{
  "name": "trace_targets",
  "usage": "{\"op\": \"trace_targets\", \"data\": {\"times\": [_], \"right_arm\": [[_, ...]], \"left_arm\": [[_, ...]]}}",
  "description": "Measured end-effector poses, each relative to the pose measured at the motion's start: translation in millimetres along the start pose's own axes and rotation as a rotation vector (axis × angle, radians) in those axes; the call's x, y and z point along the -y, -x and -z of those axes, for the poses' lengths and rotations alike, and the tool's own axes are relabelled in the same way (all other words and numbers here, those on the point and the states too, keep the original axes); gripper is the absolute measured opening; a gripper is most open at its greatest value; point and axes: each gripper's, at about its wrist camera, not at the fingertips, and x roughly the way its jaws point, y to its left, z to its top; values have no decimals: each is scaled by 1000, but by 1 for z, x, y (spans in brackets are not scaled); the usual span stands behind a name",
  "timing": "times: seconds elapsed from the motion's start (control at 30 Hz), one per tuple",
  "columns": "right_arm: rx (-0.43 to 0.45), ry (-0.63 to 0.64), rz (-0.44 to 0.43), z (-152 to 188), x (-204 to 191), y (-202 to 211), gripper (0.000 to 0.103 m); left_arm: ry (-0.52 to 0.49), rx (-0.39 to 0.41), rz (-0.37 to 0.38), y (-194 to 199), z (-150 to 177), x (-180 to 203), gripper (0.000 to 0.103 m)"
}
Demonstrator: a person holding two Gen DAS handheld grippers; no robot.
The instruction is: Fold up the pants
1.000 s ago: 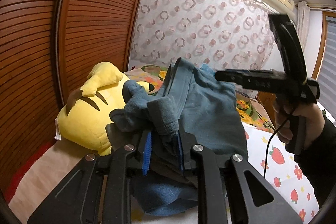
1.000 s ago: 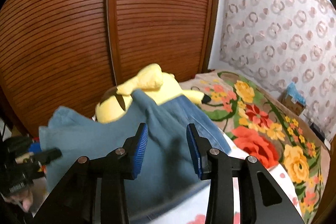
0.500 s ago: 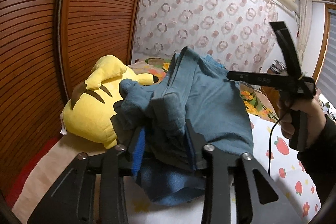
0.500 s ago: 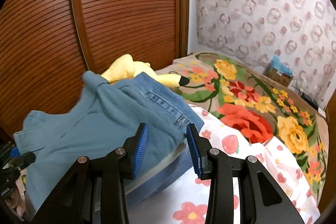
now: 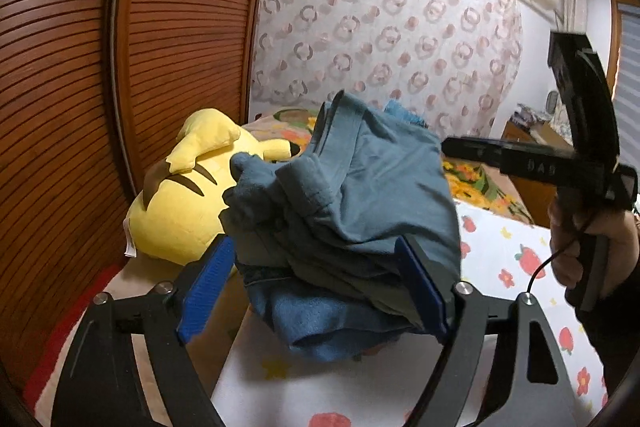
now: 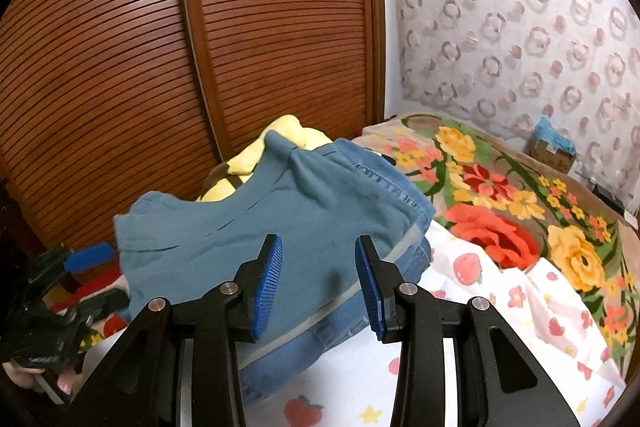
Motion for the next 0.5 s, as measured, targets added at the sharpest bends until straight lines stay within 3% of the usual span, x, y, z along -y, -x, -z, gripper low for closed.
{"op": "trace_targets", "data": {"times": [0.33, 0.5], "right_arm": [[27, 2, -3, 21, -12, 36, 43], [33, -2, 4, 30, -22, 51, 55]], "left_arm": [[-52, 1, -9, 18, 4, 9, 94], [-65, -5, 7, 28, 7, 14, 94]]}}
